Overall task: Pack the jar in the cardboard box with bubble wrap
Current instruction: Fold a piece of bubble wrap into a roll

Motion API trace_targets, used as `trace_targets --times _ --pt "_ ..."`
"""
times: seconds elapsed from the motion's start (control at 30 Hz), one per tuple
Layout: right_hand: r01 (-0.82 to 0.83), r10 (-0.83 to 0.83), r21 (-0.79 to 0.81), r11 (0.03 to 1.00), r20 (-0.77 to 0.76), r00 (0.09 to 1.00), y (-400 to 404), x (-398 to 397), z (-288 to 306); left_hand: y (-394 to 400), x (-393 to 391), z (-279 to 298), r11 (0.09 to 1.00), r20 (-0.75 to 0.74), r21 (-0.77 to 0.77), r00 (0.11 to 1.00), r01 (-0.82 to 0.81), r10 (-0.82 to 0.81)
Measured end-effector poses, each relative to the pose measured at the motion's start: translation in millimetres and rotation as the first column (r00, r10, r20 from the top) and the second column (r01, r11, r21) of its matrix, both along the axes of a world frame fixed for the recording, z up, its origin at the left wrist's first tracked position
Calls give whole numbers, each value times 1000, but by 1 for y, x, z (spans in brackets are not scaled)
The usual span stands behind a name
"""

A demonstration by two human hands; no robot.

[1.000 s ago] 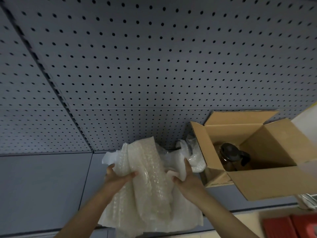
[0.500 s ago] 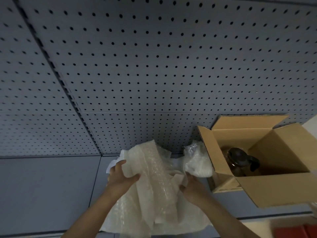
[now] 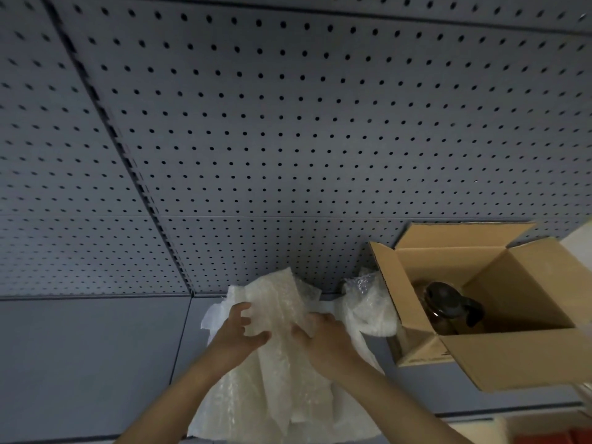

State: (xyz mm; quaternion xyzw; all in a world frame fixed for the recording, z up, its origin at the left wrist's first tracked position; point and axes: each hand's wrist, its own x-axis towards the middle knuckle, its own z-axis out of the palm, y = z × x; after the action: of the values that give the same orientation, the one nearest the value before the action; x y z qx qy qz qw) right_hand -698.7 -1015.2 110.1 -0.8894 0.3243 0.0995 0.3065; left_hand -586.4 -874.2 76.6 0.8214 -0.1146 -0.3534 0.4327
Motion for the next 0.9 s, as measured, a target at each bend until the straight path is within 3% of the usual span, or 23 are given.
trace_targets --times 0.2,0.47,0.53,0.73,0.9 --pt "22 -29 124 992 47 998 20 9 -11 -4 -1 -6 996 -78 -73 996 -56 50" --pt "41 -196 429 902 323 926 13 -2 4 11 4 19 927 -215 -300 962 -227 166" --pt "37 -236 469 883 375 897 8 -4 18 16 5 28 919 -186 -330 969 -215 160" --pt "-30 -305 558 829 497 812 -2 -8 59 11 -1 65 863 -234 -503 969 -53 -78" --pt "-75 -264 518 852 549 793 3 -11 79 -3 -13 97 791 -136 -605 966 93 -218"
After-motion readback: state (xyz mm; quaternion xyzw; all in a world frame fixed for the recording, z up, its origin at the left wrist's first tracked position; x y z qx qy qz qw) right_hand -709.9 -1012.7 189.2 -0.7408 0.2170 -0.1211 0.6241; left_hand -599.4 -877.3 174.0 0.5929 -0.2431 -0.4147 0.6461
